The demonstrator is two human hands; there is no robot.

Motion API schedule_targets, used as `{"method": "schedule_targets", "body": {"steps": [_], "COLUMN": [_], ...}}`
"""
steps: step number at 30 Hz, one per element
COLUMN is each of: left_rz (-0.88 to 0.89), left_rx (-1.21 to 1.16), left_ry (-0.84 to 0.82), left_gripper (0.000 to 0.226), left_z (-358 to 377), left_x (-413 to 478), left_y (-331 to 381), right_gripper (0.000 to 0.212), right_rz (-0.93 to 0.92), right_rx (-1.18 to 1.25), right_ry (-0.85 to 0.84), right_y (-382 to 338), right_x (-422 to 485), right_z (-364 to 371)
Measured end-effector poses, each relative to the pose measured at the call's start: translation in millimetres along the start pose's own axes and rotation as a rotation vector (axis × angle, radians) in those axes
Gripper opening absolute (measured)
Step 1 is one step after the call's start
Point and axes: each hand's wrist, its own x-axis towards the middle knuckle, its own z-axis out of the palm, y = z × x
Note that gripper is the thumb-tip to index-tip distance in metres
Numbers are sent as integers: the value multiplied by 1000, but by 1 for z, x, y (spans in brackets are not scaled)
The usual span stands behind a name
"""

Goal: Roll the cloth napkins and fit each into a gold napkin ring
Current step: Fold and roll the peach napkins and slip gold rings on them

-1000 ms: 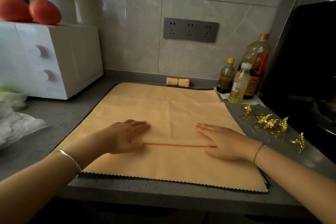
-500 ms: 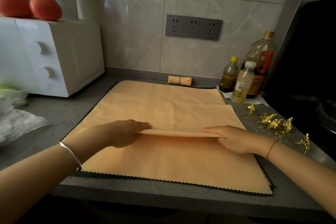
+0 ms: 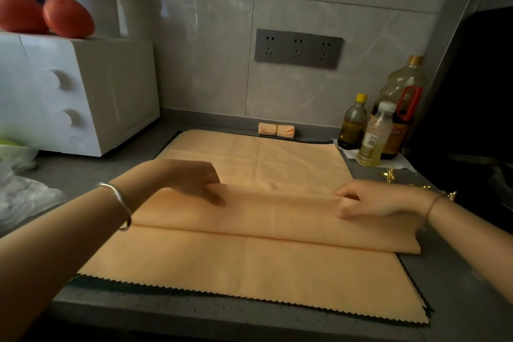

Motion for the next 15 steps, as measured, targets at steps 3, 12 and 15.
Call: {"method": "schedule_targets", "body": {"steps": [3,12,15], "left_rz": [-7,-62,-79], "left_rx": [-35,-55,-55], "left_ry": [152,290,330], "left_gripper": [51,35,32], "left_z": [2,17,18], "left_x": [18,57,62], "left_y": [-3,-1,1], "right_gripper": [11,11,17], "right_rz": [11,140,130], "right_rx": [5,-17,38], "right_ry": [139,406,415], "right_y": [13,39,39], "right_x": [19,59,61], "right_z": [2,17,19]}}
